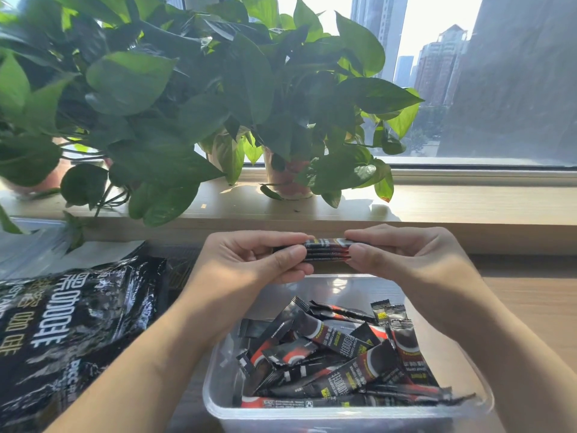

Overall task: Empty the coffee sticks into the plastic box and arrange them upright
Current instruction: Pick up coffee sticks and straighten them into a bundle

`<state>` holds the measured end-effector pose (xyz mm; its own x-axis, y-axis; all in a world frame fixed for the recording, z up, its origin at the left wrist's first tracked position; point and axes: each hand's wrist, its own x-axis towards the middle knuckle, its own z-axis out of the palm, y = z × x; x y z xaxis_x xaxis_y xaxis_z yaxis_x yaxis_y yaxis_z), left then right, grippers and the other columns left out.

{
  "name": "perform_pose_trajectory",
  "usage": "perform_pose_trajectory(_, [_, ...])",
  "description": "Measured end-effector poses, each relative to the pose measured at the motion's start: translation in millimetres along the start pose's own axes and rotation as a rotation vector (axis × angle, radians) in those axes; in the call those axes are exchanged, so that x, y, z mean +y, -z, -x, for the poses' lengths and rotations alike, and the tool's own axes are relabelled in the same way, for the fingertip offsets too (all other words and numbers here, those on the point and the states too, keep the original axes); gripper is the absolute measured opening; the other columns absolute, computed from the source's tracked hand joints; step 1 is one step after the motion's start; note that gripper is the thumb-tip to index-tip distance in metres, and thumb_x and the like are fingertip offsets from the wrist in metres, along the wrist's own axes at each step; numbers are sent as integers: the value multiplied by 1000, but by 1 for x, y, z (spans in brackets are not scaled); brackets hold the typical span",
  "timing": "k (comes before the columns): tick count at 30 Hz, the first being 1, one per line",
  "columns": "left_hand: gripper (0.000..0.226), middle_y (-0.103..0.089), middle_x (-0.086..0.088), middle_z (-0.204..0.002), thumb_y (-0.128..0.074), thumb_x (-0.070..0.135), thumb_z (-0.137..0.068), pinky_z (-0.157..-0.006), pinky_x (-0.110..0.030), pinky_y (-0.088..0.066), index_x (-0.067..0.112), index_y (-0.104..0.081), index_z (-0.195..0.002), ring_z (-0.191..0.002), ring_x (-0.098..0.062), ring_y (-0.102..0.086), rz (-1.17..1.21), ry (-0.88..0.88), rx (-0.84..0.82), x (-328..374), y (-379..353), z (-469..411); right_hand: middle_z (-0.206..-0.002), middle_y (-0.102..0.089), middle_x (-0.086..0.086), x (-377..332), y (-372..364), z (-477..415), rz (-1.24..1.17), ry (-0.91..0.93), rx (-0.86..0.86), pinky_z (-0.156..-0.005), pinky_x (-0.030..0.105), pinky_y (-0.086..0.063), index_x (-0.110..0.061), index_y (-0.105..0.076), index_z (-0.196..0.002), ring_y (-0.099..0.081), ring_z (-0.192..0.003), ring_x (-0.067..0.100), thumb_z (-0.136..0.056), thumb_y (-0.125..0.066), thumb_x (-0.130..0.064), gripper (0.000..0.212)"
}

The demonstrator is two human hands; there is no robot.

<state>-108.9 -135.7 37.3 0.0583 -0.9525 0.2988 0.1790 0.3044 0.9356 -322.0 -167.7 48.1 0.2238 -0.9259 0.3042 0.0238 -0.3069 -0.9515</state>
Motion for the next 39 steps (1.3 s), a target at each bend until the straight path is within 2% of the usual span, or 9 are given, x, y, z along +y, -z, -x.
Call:
perform_pose_trajectory(9, [18, -77, -18, -79, -76, 3, -67, -68, -23, -60, 3, -79, -84, -71, -24, -76, -27, 0, 18, -2, 2, -1, -91, -80, 6, 2, 2, 0, 13, -55, -61, -83, 26, -61, -14, -80, -99, -76, -86, 19, -73, -79, -12, 26])
perform_pose_trajectory(12, [18, -76, -16, -76, -75, 2, -67, -69, -23, -60, 1, -78, -85, -71, -26, -76, 12, -36, 64, -2, 2, -1, -97, -79, 7, -1, 5, -1, 36, -38, -29, -72, 26, -62, -14, -75, -111, -76, -88, 19, -83, -73, -15, 28])
perform_pose_trajectory(16, [19, -77, -12, -75, -75, 1, -67, -71, -25, -60, 2, -77, -86, -74, -28, -76, 28, -97, 106, -2, 3, -2, -85, -76, 6, -5, 17, -3, 313, 53, 18, -60, 25, -60, -11, -76, -98, -71, -72, 12, -88, -74, -15, 11])
perform_pose_trajectory(20, [22, -77, -14, -77, -76, 3, -68, -73, -24, -60, -1, -75, -90, -76, -28, -76, 8, -121, 155, -3, 4, -2, -76, -76, -13, -8, 19, 7, 742, 120, -188, -66, 19, -58, -26, -80, -83, -70, -71, 0, -81, -80, -28, 2])
perform_pose_trajectory(25, [17, -77, -11, -77, -75, -4, -75, -74, -25, -60, -1, -75, -92, -75, -26, -76, -55, -126, 141, -7, 4, -3, -120, -66, -22, 5, -3, 7, 1219, -132, -509, -89, 27, -51, -45, -68, -120, -63, -104, 4, -67, -76, -67, 58])
perform_pose_trajectory(30, [15, -77, -13, -77, -75, -4, -75, -76, -30, -61, 2, -76, -89, -77, -29, -76, -78, -132, 136, -9, 3, -2, -106, -60, -27, 5, 0, 6, 1205, -137, -601, -88, 20, -45, -40, -52, -139, -56, -98, -1, -75, -80, -53, 71])
perform_pose_trajectory(35, [14, -77, -15, -80, -75, -3, -75, -74, -27, -61, 3, -77, -88, -77, -29, -76, -97, -120, 109, -9, 2, -2, -103, -65, -10, 6, 4, 12, 1214, -67, -660, -80, 42, -54, -25, -72, -98, -62, -87, 18, -79, -76, -49, 31])
perform_pose_trajectory(37, [14, -77, -16, -80, -75, -3, -74, -73, -26, -61, 2, -76, -88, -75, -28, -76, -100, -116, 108, -9, 1, -3, -98, -68, -10, 4, 9, 11, 1157, -18, -636, -76, 40, -53, -24, -74, -91, -62, -81, 17, -80, -77, -40, 19])
perform_pose_trajectory(39, [14, -77, -17, -79, -75, -2, -73, -72, -26, -61, 2, -76, -87, -74, -27, -76, -95, -115, 110, -10, 1, -3, -92, -70, -12, 1, 15, 10, 1084, 43, -599, -71, 24, -50, -26, -76, -84, -62, -78, 11, -81, -79, -33, 8])
